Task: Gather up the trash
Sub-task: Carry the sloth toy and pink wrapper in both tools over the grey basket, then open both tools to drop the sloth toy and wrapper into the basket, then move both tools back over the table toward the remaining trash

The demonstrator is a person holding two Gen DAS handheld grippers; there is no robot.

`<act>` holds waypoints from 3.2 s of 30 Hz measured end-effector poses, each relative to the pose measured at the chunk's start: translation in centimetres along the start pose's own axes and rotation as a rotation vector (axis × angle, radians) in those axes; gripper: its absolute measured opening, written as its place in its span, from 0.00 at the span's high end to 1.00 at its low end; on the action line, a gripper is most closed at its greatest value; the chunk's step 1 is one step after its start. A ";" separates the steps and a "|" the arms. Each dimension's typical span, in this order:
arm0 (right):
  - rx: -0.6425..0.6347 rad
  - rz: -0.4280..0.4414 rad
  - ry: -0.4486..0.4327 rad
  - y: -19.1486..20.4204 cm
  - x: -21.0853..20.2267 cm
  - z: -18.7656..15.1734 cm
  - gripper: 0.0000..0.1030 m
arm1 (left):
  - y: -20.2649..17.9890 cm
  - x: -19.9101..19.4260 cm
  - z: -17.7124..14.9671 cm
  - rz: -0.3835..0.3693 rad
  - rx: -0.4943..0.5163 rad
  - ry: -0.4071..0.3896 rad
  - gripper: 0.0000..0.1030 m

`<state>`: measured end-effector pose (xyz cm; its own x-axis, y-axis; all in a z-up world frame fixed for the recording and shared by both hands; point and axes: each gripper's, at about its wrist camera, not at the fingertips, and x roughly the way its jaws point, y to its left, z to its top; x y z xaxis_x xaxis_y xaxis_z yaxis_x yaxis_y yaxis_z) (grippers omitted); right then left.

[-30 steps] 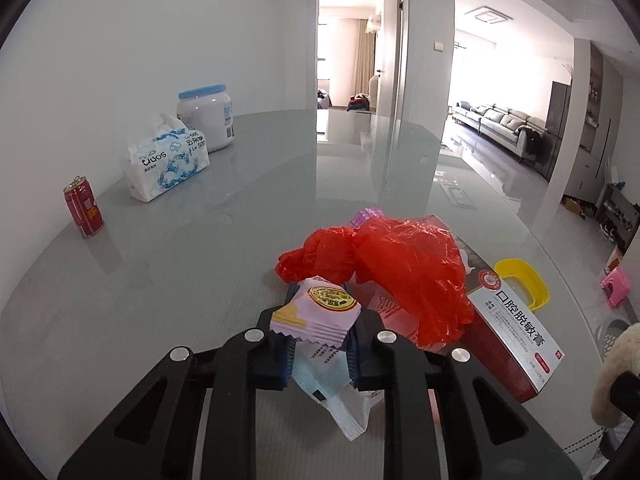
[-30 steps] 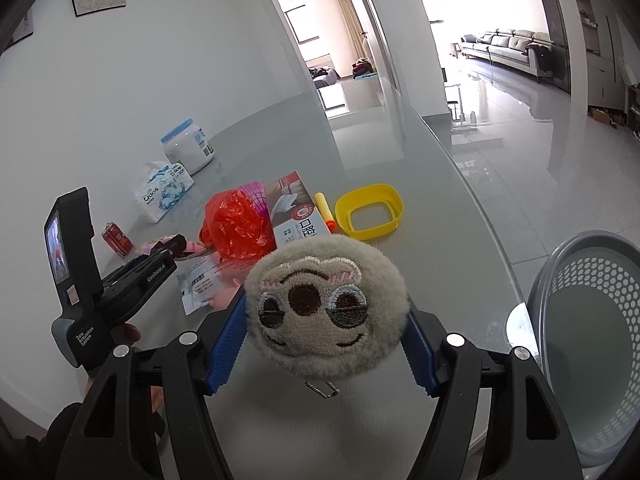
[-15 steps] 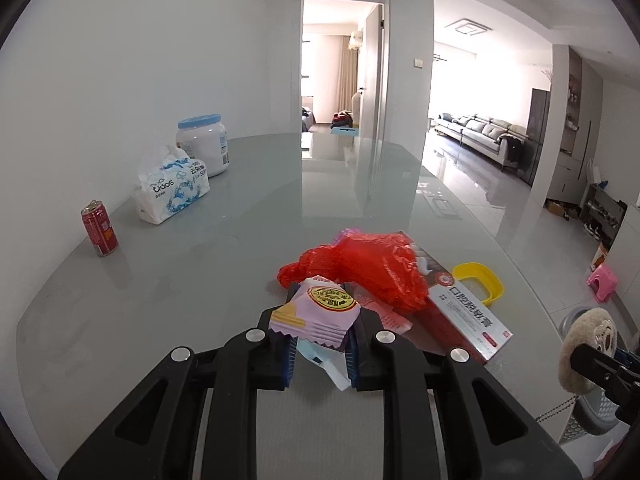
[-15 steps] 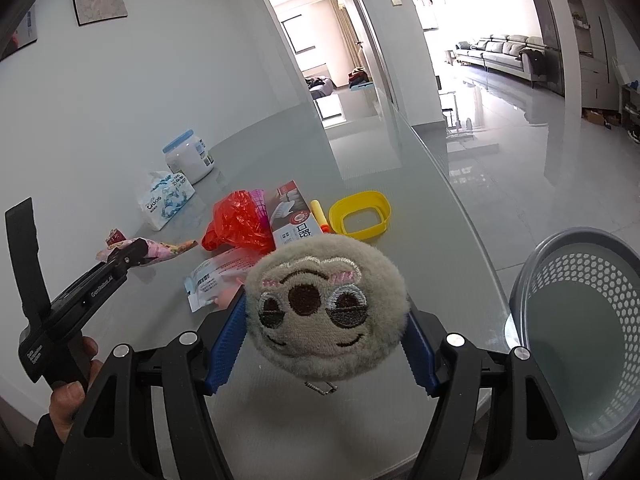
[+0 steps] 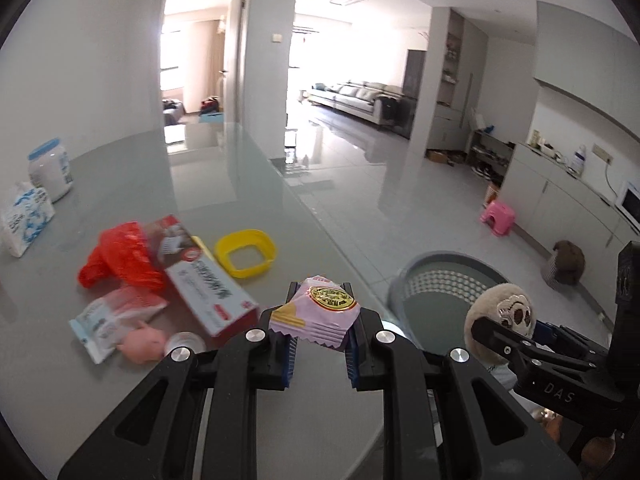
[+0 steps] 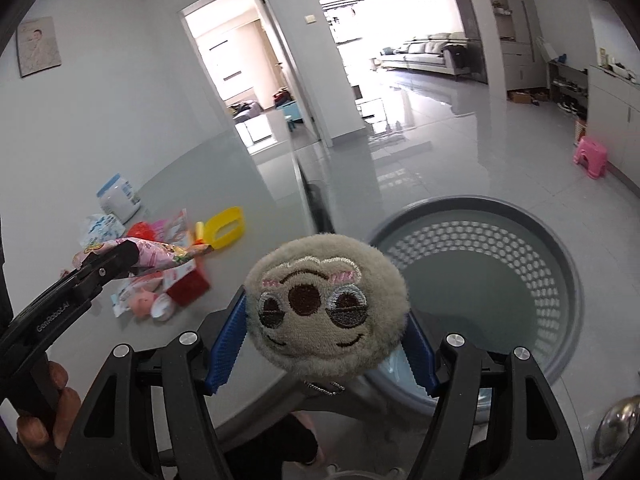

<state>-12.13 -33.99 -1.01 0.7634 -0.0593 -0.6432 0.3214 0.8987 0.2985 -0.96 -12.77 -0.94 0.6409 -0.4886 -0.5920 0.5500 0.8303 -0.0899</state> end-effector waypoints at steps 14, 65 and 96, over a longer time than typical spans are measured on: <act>0.156 -0.103 0.030 -11.2 1.6 -0.6 0.34 | -11.3 9.9 -0.8 -0.190 0.152 0.182 0.80; 0.075 0.015 0.033 -4.8 0.6 -1.8 0.23 | -2.4 3.7 -0.8 0.076 0.047 0.119 0.23; -0.294 0.290 0.257 19.3 8.6 -3.9 0.23 | 20.8 -3.6 -5.2 0.470 -0.222 0.094 0.18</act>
<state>-1.53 -15.48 -3.56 0.6230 0.2878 -0.7274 -0.0845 0.9492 0.3032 5.43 7.68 -4.91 0.7350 -0.0319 -0.6773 0.0813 0.9958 0.0413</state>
